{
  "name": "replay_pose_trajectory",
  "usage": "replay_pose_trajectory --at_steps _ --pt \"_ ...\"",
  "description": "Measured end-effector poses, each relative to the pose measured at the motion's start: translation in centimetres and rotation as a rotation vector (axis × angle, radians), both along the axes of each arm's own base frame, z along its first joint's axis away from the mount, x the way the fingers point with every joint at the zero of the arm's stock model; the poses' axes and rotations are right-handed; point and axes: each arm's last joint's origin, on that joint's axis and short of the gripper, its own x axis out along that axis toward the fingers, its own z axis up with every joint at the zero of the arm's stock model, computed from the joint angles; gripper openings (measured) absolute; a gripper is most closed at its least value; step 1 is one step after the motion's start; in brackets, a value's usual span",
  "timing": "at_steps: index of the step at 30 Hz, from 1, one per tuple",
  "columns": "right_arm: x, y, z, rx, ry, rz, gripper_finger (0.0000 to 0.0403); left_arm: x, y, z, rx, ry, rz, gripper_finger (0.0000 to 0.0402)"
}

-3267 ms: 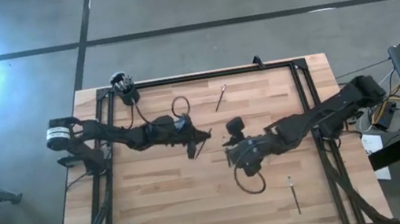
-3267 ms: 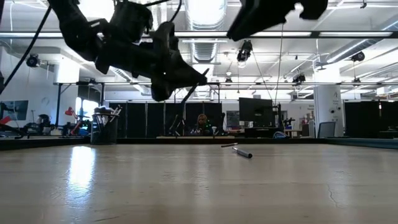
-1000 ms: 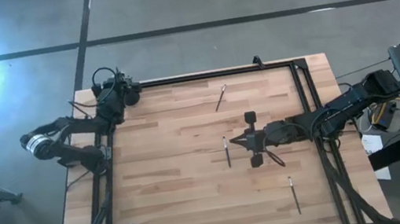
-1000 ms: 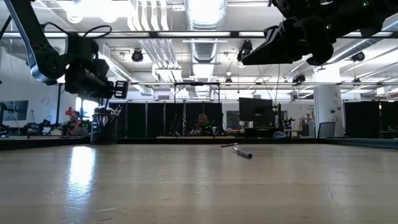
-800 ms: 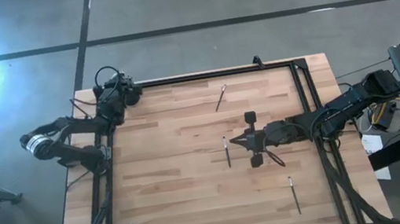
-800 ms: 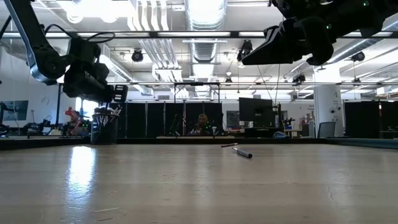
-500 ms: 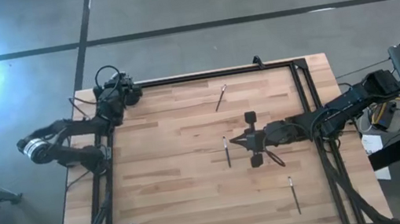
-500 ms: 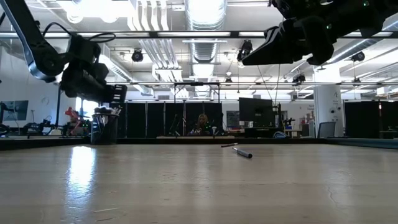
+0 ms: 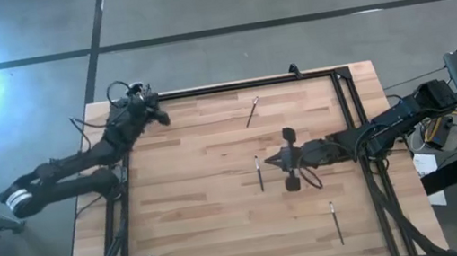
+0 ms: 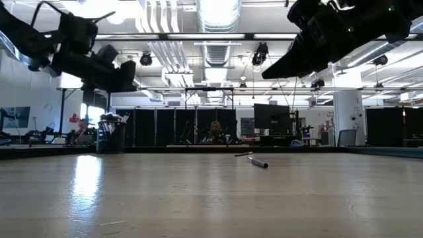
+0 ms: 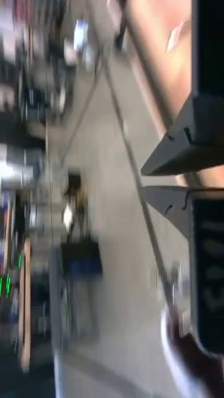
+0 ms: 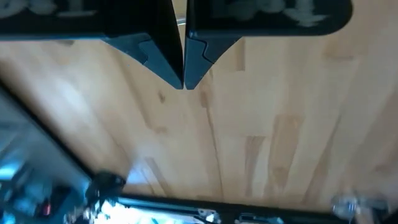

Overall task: Put items in baskets/containers
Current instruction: Put the black eyeshadow brush into the black pen holder

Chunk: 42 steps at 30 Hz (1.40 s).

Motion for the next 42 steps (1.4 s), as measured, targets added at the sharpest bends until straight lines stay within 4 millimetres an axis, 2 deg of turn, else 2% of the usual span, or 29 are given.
replay_pose_trajectory --at_steps 3,9,15,20,23,31,36,42 --pt "-0.1 0.0 -0.2 0.125 -0.018 -0.058 0.0009 1.3 -1.9 -0.1 -0.013 -0.025 -0.146 0.0006" --pt "-0.2 -1.0 -0.6 0.322 -0.023 -0.257 0.0009 4.1 -6.1 -1.2 -0.047 -0.015 -0.418 0.0001" --pt "-0.4 -2.7 -1.1 0.464 -0.023 -0.411 0.0034 5.2 -9.0 -2.3 -0.021 -0.105 -0.585 0.0" --pt "-0.4 -3.3 -1.3 0.598 0.002 -0.49 0.0077 5.5 -9.4 -3.4 -0.03 -0.098 -0.606 0.0" --pt "0.4 -3.4 -1.4 0.635 0.06 -0.547 0.0104 5.7 -9.4 -3.8 -0.04 -0.078 -0.603 0.0" --pt "5.1 -3.9 -2.6 0.672 0.307 -0.667 0.016 6.2 -9.3 -3.9 -0.045 -0.068 -0.603 0.0" --pt "7.8 -4.9 -3.0 0.673 0.423 -0.709 0.0173 6.2 -9.3 -4.1 -0.05 -0.06 -0.603 0.0" --pt "10.0 -5.7 -3.6 0.635 0.54 -0.774 0.0164 6.2 -9.3 -4.1 -0.055 -0.059 -0.606 0.0"
